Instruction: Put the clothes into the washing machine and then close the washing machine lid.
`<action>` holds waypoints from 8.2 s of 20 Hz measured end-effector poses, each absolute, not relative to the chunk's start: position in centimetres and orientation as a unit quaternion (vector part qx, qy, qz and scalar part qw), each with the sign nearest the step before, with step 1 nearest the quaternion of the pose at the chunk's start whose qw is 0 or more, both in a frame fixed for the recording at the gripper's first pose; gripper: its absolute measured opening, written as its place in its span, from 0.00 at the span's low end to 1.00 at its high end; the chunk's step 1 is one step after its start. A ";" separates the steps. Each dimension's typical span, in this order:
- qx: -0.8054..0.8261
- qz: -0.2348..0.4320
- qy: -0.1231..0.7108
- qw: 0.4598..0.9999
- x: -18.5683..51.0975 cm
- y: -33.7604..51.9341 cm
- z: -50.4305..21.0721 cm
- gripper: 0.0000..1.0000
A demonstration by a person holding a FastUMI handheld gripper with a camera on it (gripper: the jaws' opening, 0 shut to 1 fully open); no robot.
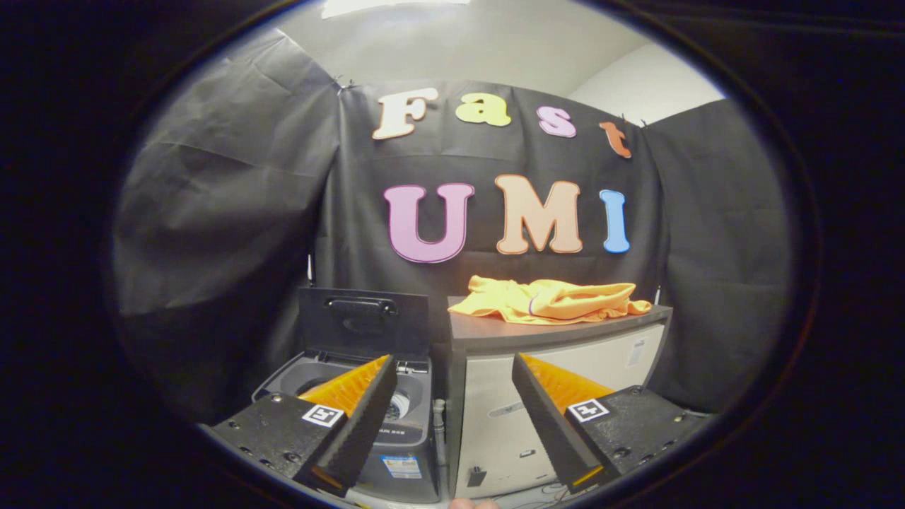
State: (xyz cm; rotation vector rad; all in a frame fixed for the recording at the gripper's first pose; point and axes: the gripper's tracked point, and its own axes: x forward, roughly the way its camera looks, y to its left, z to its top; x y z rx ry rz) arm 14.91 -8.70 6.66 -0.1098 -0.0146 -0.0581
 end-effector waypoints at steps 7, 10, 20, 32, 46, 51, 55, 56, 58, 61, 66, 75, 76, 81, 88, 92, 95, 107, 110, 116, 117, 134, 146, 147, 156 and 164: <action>-0.013 -0.030 -0.003 0.999 21.1 -12.7 8.7 0.98; -0.012 -0.031 0.001 0.999 23.1 -14.0 9.2 0.96; -0.077 -0.061 0.025 0.995 30.0 -18.8 12.7 0.98; -0.107 -0.089 0.139 0.981 39.0 -24.5 10.9 0.97; -0.088 -0.108 0.202 0.969 38.1 -24.9 7.5 0.06; -0.031 -0.071 0.165 0.983 36.1 -19.8 9.9 0.02; -0.020 -0.059 0.126 0.990 35.5 -16.6 13.2 0.02; -0.018 -0.055 0.121 0.991 35.4 -15.9 13.9 0.02; -0.019 -0.048 0.116 0.992 35.4 -14.8 14.9 0.02; -0.036 -0.053 0.114 0.991 35.4 -15.2 15.7 0.02; -0.020 -0.053 0.102 0.993 35.3 -14.9 17.9 0.02; -0.033 -0.026 0.100 0.994 37.5 -10.0 21.1 0.00; -0.033 -0.024 0.101 0.994 37.7 -9.3 21.6 0.00; -0.030 -0.002 0.091 0.995 38.8 -5.2 24.4 0.00; 0.003 0.050 0.095 0.994 39.5 2.3 25.8 0.00; 0.016 0.084 0.109 0.990 39.8 7.1 24.6 0.00; 0.027 0.108 0.119 0.987 40.0 10.5 22.6 0.00; 0.009 0.167 0.154 0.974 43.2 20.1 14.0 0.00; -0.013 0.172 0.159 0.972 44.0 21.1 11.6 0.04; -0.004 0.177 0.148 0.973 44.5 21.8 10.2 0.50; -0.013 0.177 0.143 0.974 44.4 21.6 9.8 0.61; -0.040 0.116 0.148 0.981 48.9 18.1 6.3 0.97; -0.047 0.034 0.174 0.983 54.4 15.9 2.1 0.97; -0.049 0.033 0.182 0.981 55.0 15.8 1.5 0.97; -0.046 0.031 0.203 0.978 55.7 14.9 0.7 1.00; -0.048 0.030 0.196 0.979 55.8 14.8 1.0 1.00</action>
